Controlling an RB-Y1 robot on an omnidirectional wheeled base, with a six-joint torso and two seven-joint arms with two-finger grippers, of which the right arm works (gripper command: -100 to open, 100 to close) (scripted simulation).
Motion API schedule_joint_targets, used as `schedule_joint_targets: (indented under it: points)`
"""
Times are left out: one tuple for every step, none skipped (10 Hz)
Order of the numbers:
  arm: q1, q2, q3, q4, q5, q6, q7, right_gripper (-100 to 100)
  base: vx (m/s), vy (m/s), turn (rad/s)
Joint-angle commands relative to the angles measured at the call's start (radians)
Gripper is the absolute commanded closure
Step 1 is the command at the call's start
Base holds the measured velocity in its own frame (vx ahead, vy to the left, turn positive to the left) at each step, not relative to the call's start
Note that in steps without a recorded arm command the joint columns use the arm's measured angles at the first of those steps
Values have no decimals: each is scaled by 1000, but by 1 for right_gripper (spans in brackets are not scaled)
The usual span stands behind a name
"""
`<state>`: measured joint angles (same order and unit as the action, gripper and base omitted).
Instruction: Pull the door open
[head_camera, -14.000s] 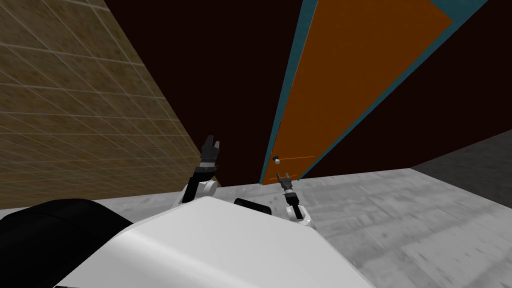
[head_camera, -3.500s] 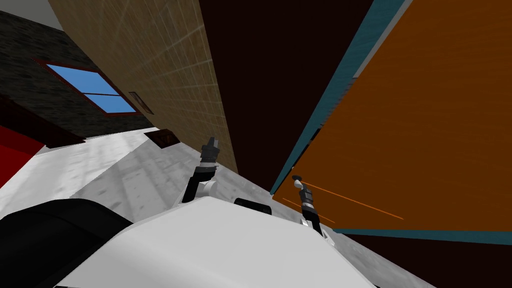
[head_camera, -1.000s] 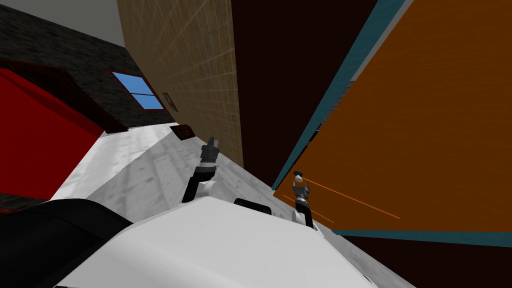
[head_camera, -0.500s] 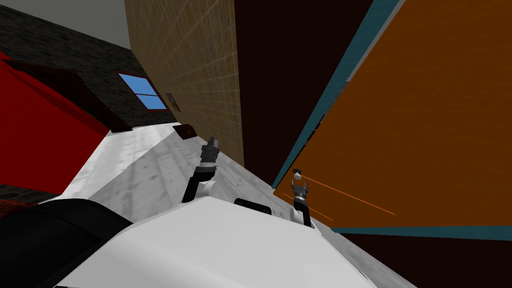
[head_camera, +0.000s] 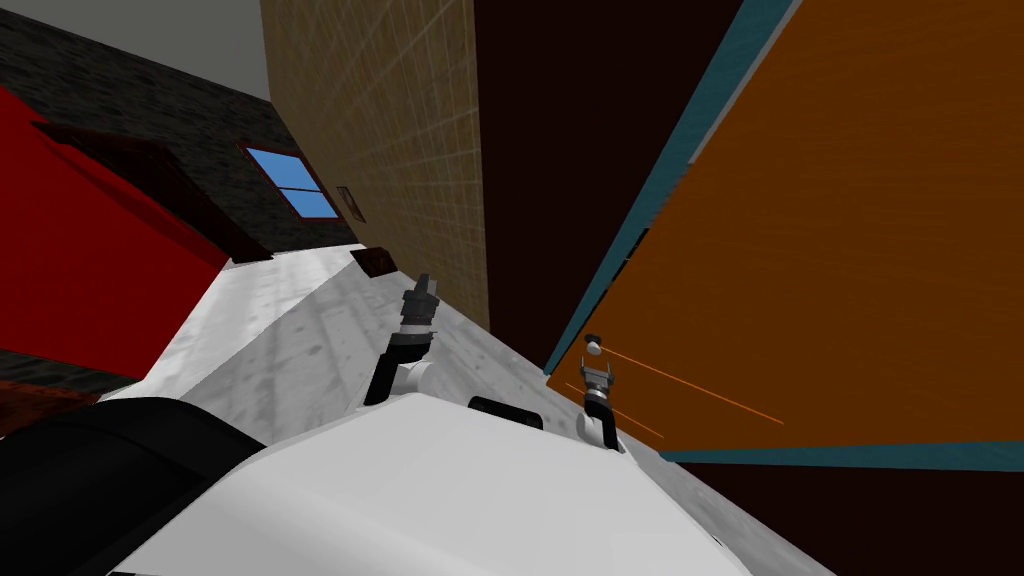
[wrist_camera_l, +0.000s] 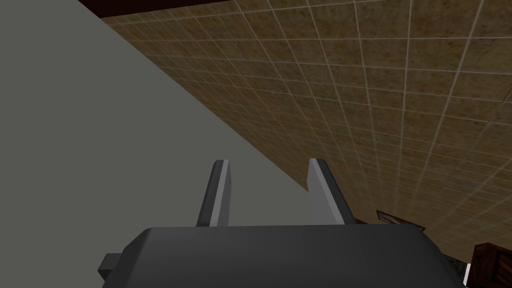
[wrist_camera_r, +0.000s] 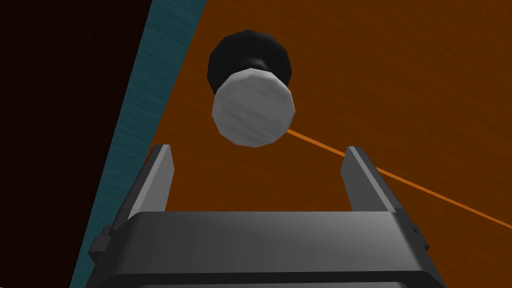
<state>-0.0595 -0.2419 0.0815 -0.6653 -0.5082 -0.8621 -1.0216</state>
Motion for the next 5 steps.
schedule_joint_targets:
  points:
    - [-6, 8, 8, -2, -21, 6, -50, -100, -88, -38, 34]
    - [-6, 8, 8, -2, -21, 6, -65, -100, -61, -21, 12]
    - [-10, 12, 13, -5, -35, 10, -101, -100, -47, -8, 16]
    - [-12, 17, 17, -8, -48, 14, -129, -100, -64, -10, 31]
    - [-15, 21, 22, -11, -60, 18, -159, -100, -86, -18, 33]
